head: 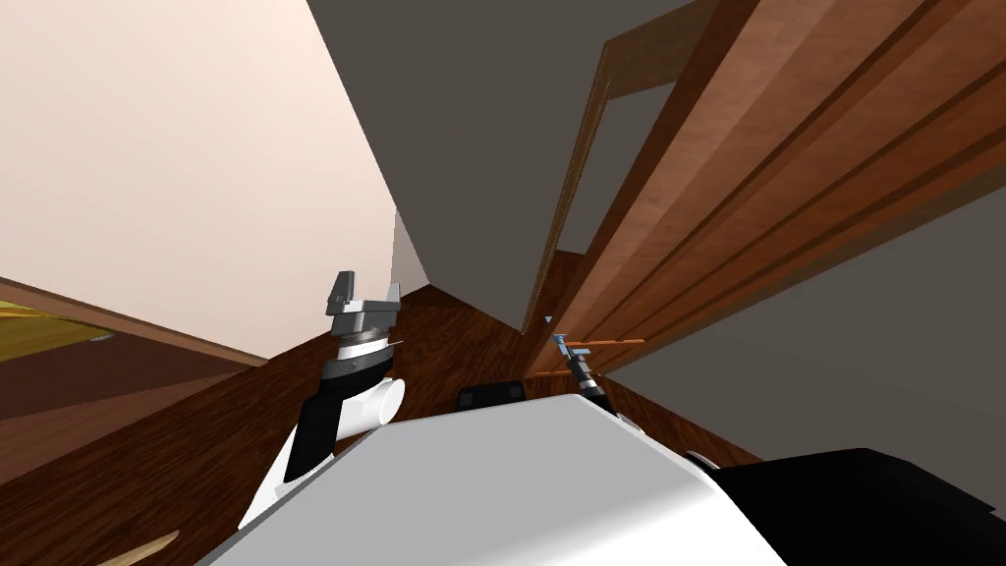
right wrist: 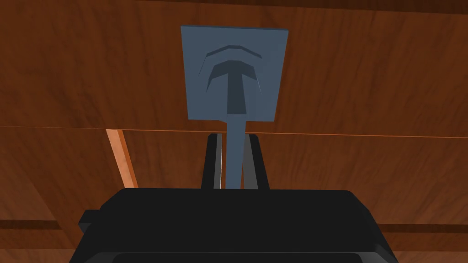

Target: Pull the door open

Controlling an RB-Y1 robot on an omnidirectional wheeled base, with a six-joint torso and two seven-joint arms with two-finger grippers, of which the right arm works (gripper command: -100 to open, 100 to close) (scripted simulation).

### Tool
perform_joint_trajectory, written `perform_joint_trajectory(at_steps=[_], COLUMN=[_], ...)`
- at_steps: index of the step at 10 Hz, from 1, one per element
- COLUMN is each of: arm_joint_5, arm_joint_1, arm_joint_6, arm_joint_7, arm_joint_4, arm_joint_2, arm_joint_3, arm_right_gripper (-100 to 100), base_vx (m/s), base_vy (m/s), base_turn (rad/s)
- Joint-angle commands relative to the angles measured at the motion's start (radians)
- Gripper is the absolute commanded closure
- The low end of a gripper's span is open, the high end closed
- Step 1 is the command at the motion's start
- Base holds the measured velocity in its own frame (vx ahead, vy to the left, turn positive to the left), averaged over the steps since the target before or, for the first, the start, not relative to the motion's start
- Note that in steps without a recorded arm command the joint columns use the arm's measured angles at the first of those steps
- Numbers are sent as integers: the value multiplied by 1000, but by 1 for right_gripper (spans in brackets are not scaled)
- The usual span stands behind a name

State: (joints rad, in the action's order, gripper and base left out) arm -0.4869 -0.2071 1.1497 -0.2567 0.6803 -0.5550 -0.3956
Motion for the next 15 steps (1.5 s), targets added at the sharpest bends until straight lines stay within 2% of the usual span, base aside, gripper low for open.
perform_joint_trajectory(at_steps=[1, 2, 3, 11, 12, 15], arm_joint_5=[-5, -3, -5, -16, -15, -20], arm_joint_1=[-16, -8, -13, -30, -34, -32], arm_joint_6=[31, 19, 36, 115, 102, 120], arm_joint_7=[-12, -8, -14, -40, -34, -40], arm_joint_4=[-3, -2, -11, -55, -39, -57], arm_joint_2=[-16, -9, -13, -36, -35, -37], arm_joint_3=[-15, -9, -20, -67, -65, -80], arm_right_gripper=[100, 100, 100, 100, 100, 100], base_vx=[-231, -108, -138, -217, -93, -168], base_vy=[-60, -30, -23, -69, -23, -48], base_turn=[181, 42, 158, 165, 27, 157])
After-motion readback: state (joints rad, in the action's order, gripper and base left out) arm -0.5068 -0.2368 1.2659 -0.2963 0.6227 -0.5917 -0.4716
